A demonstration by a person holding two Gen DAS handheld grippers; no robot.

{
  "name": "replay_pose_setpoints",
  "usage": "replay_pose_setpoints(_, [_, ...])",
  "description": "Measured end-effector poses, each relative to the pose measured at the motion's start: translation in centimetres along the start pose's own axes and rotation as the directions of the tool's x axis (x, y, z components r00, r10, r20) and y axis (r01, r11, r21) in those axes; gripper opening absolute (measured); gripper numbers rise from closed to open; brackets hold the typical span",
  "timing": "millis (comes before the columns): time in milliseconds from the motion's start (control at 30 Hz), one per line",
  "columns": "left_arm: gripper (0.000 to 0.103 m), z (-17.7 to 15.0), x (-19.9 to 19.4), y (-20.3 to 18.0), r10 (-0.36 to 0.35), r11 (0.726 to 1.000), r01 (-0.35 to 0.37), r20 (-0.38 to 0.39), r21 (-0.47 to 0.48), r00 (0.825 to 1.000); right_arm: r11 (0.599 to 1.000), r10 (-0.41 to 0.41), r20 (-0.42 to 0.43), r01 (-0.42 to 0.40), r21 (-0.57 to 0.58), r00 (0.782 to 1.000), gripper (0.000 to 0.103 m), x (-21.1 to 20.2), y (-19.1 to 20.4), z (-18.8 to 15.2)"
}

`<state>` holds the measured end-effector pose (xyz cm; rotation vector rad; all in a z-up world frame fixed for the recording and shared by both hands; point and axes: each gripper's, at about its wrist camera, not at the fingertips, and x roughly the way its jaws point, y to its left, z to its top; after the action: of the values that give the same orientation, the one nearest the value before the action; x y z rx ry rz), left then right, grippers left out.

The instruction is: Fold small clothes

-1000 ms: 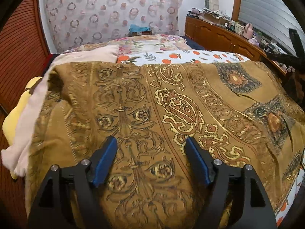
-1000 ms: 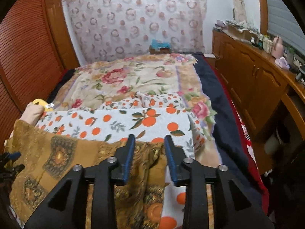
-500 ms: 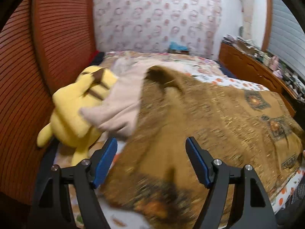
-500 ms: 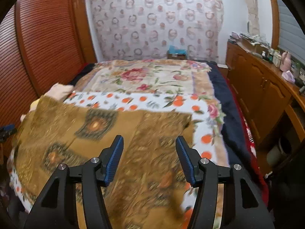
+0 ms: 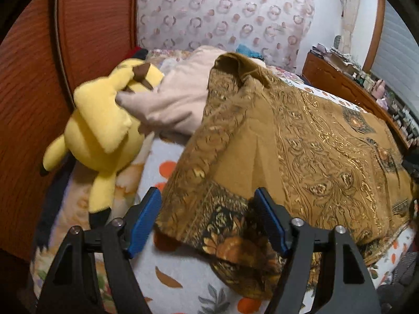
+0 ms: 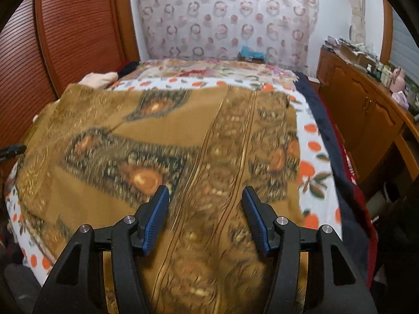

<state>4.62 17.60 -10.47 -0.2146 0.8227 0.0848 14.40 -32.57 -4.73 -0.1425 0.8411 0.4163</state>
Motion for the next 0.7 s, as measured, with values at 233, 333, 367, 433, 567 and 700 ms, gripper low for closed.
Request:
replay_pose_setpoints(233, [0.069, -1.1, -0.7, 0.3, 0.0, 1.0, 0.0, -0.003, -0.026, 1.0, 0.999, -0.029, -0.01, 0.029, -0.018, 1.0, 0.059, 0.1, 0.6, -1.8])
replay_pose_setpoints(333, [0.069, -1.2, -0.7, -0.1, 0.029, 1.0, -0.029, -0.004, -0.002, 1.0, 0.999, -0.037, -0.01, 0.037, -0.02, 0.999, 0.059, 0.1, 0.6, -1.9])
replay_pose_setpoints(367, [0.069, -1.3, -0.6, -0.3, 0.04, 0.999, -0.04, -0.004, 0.001, 0.999, 0.999, -0.04, -0.011, 0.04, -0.021, 0.999, 0.059, 0.2, 0.6, -1.9])
replay_pose_setpoints(433, [0.068, -1.3, -0.5, -0.7, 0.049, 0.999, -0.048, -0.004, 0.016, 0.999, 0.999, -0.045, -0.018, 0.045, -0.024, 0.999, 0.06, 0.3, 0.8, -1.8])
replay_pose_setpoints(567, [0.036, -1.5, -0.7, -1.4, 0.01, 0.998, -0.01, 0.007, 0.057, 1.0, 0.999, -0.036, -0.016, 0.036, -0.014, 0.999, 0.059, 0.5, 0.7, -1.8])
replay_pose_setpoints(700, [0.003, -1.3, -1.0, -1.9, -0.043, 0.997, 0.042, 0.006, 0.06, 0.999, 1.0, -0.028, -0.009, 0.028, -0.004, 1.0, 0.059, 0.4, 0.6, -1.8])
